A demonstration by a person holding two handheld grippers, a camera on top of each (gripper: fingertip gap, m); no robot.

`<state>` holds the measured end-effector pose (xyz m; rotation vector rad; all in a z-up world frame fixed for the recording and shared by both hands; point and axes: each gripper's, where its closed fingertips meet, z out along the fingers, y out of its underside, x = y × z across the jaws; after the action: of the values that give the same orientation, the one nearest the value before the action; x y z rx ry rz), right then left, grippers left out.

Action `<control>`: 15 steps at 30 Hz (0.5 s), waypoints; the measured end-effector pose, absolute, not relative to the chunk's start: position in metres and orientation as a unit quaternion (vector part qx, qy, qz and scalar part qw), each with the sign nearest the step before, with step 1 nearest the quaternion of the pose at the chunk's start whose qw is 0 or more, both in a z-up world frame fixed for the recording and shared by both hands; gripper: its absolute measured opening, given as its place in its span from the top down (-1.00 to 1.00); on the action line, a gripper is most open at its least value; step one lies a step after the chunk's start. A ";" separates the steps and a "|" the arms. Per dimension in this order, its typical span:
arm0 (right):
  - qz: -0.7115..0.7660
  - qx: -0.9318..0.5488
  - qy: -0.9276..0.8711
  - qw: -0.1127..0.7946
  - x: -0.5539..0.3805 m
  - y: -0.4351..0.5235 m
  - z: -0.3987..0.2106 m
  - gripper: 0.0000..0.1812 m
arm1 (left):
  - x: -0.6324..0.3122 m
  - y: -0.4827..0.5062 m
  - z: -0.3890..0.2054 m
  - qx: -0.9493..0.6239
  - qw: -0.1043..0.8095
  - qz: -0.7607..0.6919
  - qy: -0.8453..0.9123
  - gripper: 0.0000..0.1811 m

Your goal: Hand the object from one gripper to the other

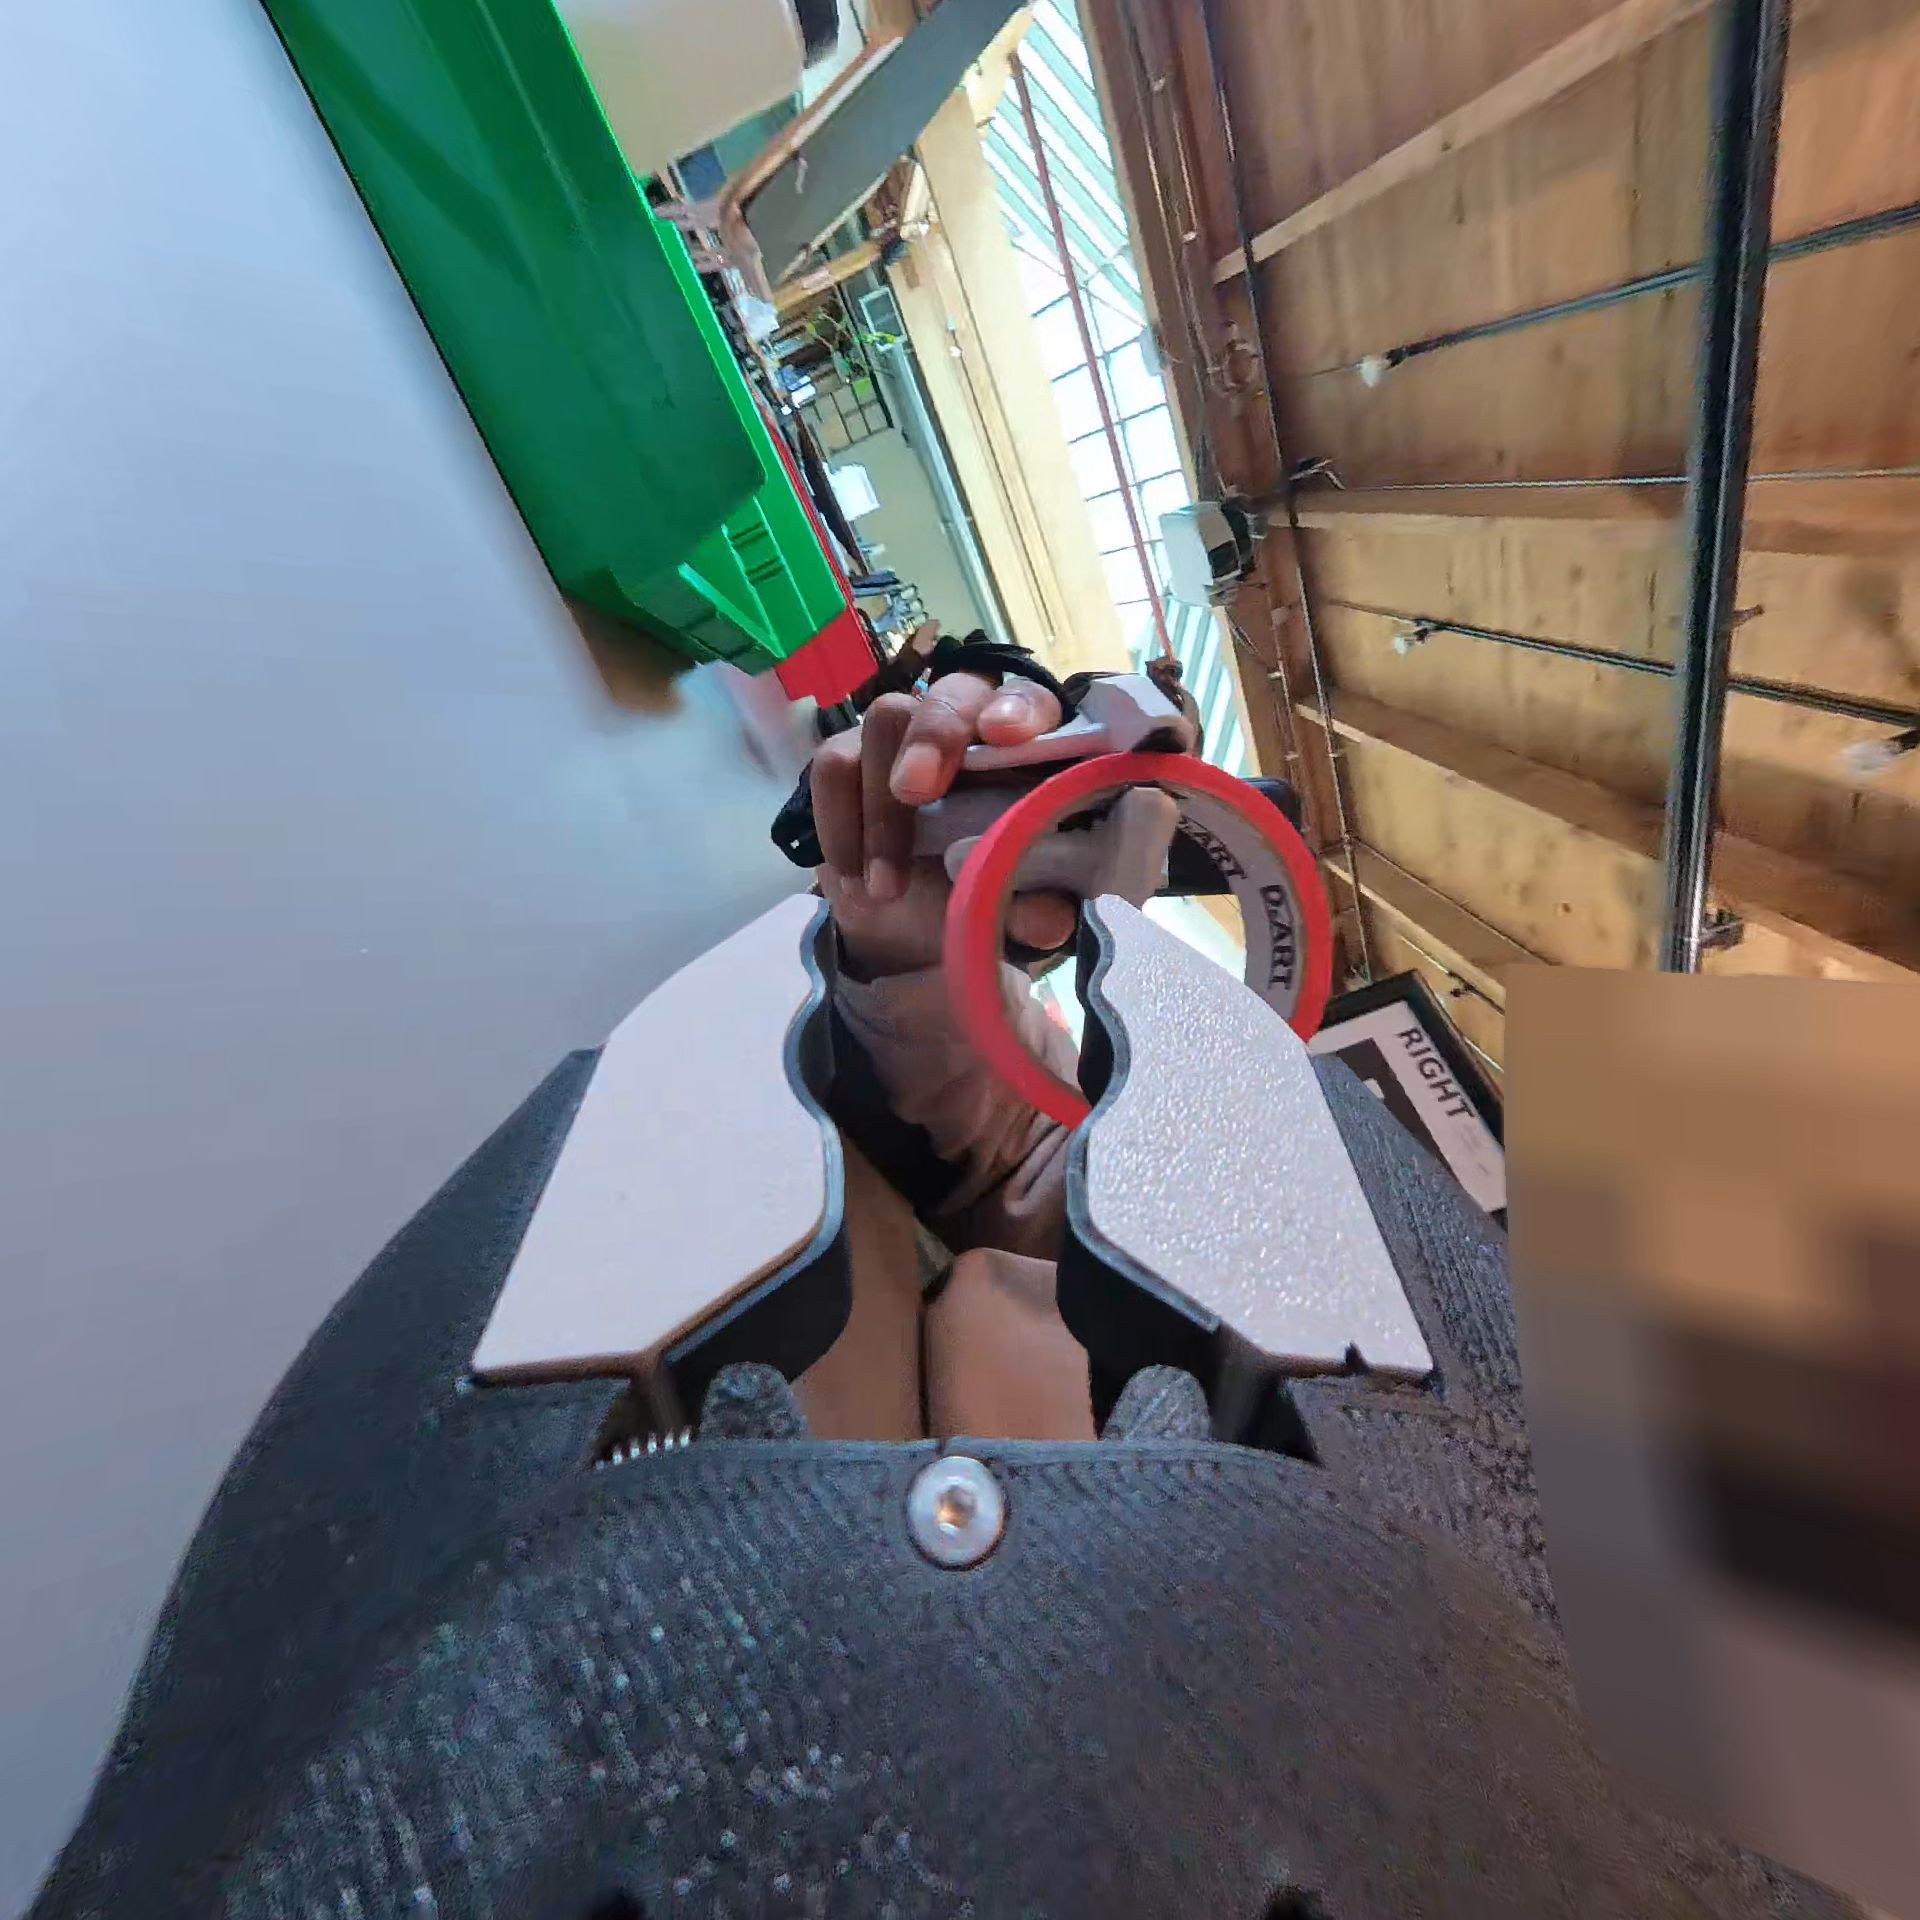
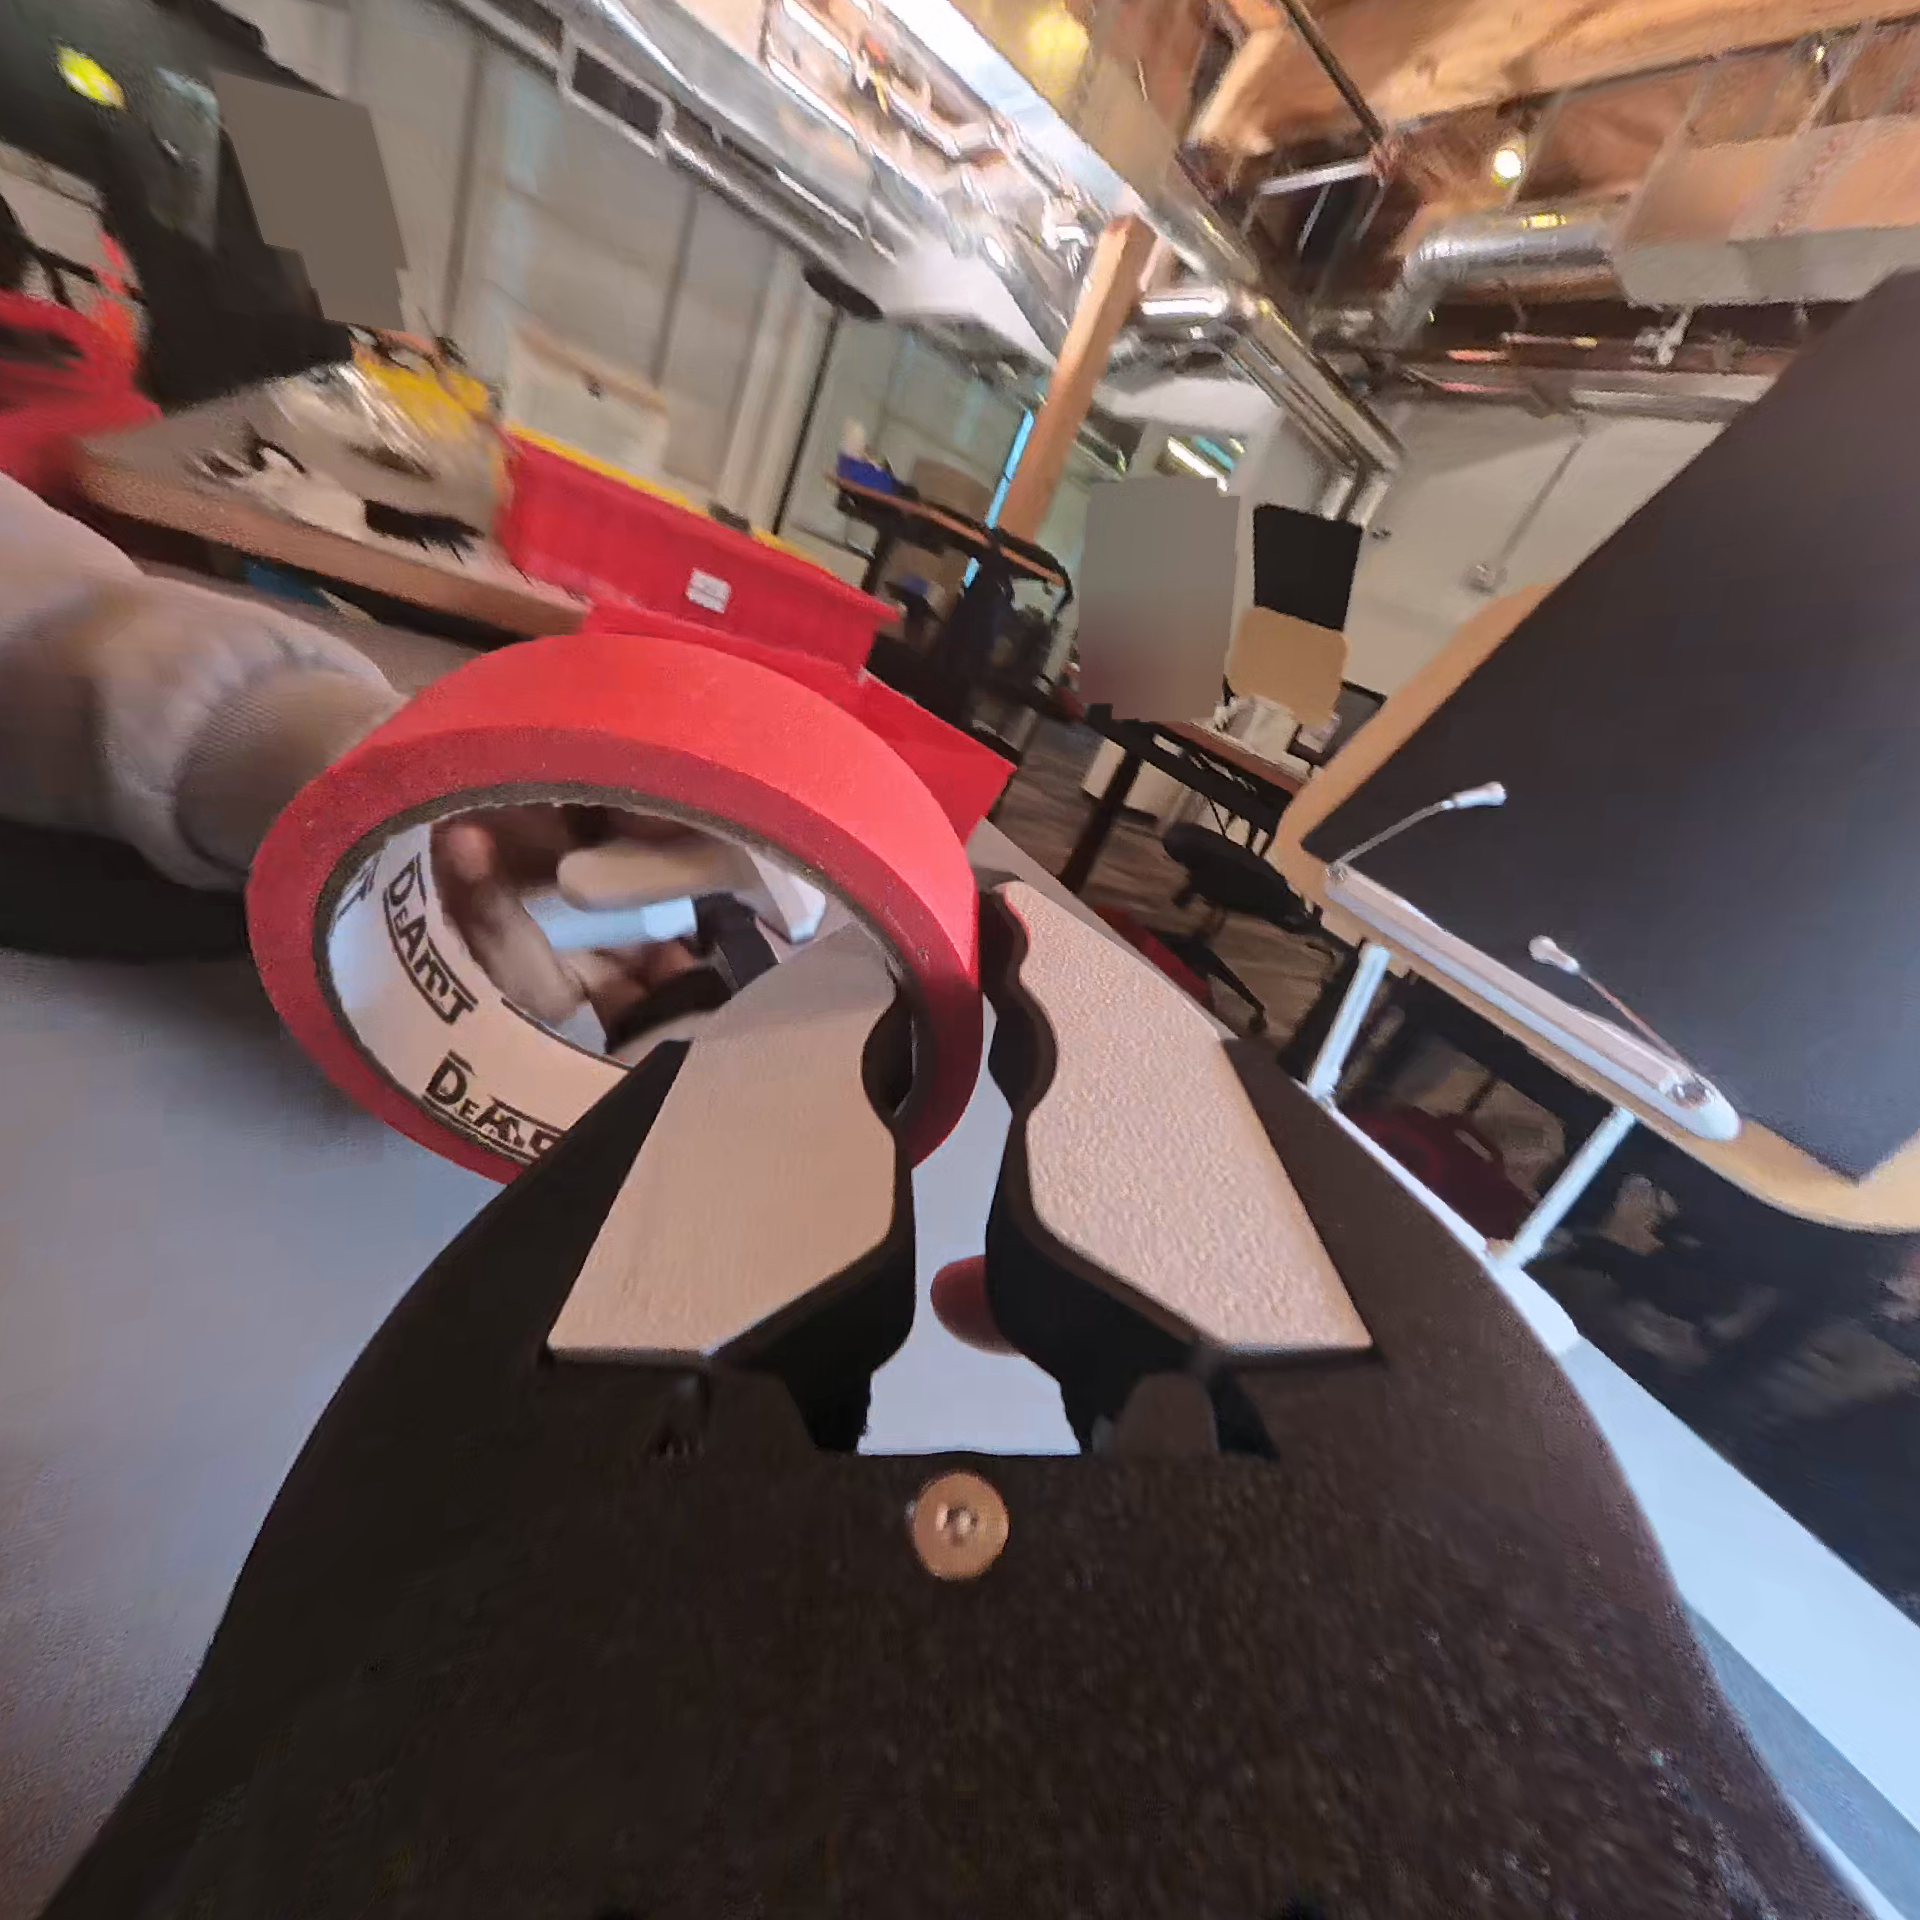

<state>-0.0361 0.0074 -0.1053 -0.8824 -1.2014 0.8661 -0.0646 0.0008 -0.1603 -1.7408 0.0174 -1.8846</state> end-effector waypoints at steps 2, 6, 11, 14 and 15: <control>0.388 -0.367 -0.538 0.652 -0.035 -0.004 -0.098 0.89 | -0.056 -0.006 -0.158 -0.643 0.274 -0.715 0.024 0.51; 0.370 -0.328 -0.558 0.667 -0.036 -0.023 -0.091 0.89 | -0.036 -0.025 -0.150 -0.621 0.240 -0.744 0.061 0.46; 0.225 -0.247 -0.597 0.730 -0.038 -0.041 -0.088 0.89 | -0.014 -0.053 -0.153 -0.622 0.196 -0.745 0.140 0.43; 0.109 -0.174 -0.614 0.762 -0.041 -0.055 -0.089 0.89 | -0.007 -0.066 -0.160 -0.630 0.167 -0.738 0.174 0.46; 0.081 -0.152 -0.619 0.766 -0.043 -0.060 -0.091 0.89 | -0.005 -0.070 -0.165 -0.637 0.158 -0.731 0.185 0.52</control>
<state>-0.0426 -0.0596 -0.0912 -0.3309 -1.3439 0.1764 -0.0045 -0.0702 -0.1646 -1.8219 0.5292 -2.0915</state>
